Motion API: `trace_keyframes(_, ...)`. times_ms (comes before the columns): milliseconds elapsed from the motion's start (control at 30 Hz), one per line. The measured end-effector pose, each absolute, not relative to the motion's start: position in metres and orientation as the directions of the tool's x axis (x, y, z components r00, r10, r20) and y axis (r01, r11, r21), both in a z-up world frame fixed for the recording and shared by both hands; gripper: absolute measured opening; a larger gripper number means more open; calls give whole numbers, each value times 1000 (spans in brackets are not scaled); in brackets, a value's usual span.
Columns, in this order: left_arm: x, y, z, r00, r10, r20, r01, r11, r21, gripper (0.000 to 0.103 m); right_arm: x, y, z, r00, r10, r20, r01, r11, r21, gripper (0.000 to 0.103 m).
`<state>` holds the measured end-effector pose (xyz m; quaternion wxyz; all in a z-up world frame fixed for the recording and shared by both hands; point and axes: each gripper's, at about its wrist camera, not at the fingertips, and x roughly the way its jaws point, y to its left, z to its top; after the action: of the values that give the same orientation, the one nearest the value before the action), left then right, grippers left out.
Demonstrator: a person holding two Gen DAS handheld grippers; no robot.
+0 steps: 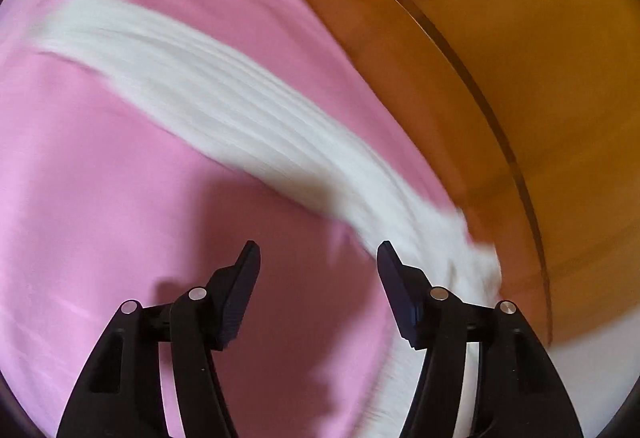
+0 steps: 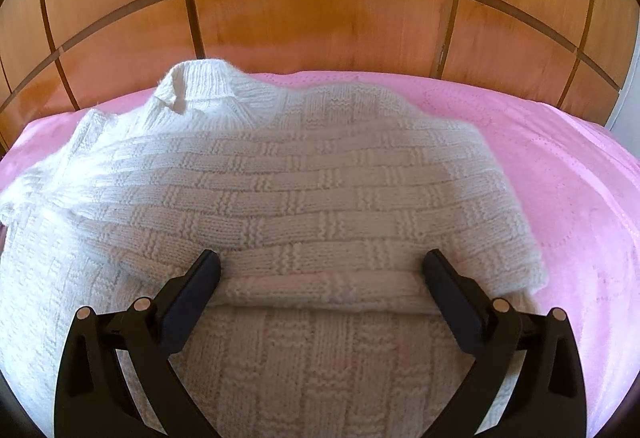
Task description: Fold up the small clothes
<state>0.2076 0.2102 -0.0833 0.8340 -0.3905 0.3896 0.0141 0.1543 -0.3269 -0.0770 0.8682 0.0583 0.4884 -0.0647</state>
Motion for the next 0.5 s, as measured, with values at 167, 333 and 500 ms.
trace_keyframes(167,194,293,-90,741,-184,-646,-458,565,-686,59,153,-326,-76,515,-71,-854,170,985,20,101)
trace_keyframes(333,197,352,-107,787,-173,-592,-505,371,-780,59,153,-325,-76,516,-83,-853,172,985,8,101)
trace_keyframes(500,220,372,-111,775,-136,-617,-549,338,-764,26,153,-324,-76,513,-92,-853,172,985,-3,101)
